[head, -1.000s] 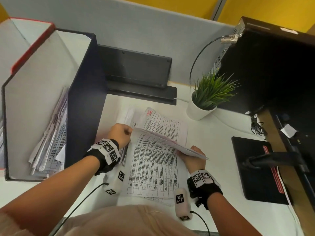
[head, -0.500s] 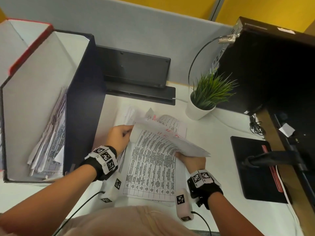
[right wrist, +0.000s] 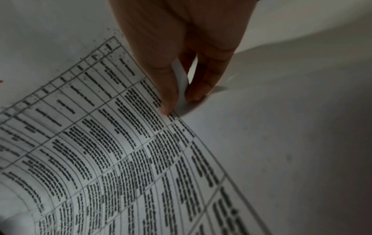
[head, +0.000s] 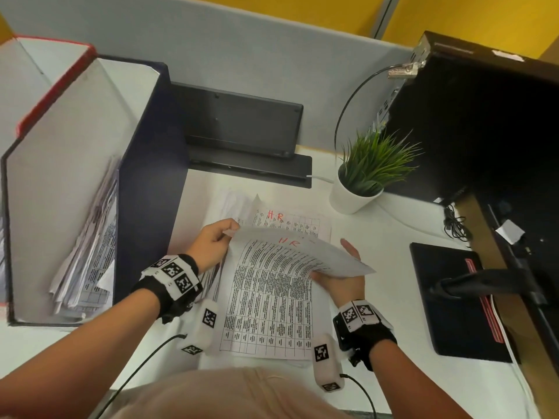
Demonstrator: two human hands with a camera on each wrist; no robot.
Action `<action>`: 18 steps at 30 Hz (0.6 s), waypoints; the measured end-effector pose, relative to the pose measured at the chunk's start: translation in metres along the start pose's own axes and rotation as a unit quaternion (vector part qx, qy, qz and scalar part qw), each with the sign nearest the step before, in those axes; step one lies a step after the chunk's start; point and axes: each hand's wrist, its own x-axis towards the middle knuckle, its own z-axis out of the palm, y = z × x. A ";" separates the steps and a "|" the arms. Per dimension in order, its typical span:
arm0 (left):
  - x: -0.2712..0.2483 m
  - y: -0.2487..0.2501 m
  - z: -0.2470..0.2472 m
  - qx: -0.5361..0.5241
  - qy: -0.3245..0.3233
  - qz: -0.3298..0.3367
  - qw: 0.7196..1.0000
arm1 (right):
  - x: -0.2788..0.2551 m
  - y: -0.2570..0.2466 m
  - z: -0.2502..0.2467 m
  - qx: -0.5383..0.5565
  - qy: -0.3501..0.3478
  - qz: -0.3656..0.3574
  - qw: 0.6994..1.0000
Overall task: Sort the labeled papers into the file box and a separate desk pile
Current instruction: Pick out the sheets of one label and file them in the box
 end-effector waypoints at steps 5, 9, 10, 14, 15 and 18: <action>0.008 0.004 -0.002 -0.079 0.040 -0.081 0.993 | 0.001 -0.001 0.004 -0.119 -0.027 -0.008 0.993; 0.016 0.006 -0.003 -0.062 0.095 -0.134 0.984 | -0.001 0.001 0.001 -0.038 -0.020 -0.011 0.999; 0.017 0.006 -0.003 -0.026 0.098 -0.144 0.984 | -0.002 0.001 0.001 -0.036 -0.024 -0.011 0.999; 0.019 0.002 -0.003 0.068 0.037 -0.178 0.981 | 0.000 0.000 0.003 -0.037 -0.005 0.007 0.999; 0.019 0.002 -0.003 0.070 0.031 -0.182 0.980 | 0.002 0.000 0.003 -0.011 0.009 0.018 1.000; 0.017 0.003 -0.002 0.064 0.021 -0.159 0.985 | 0.001 0.000 0.002 0.035 0.013 0.057 0.998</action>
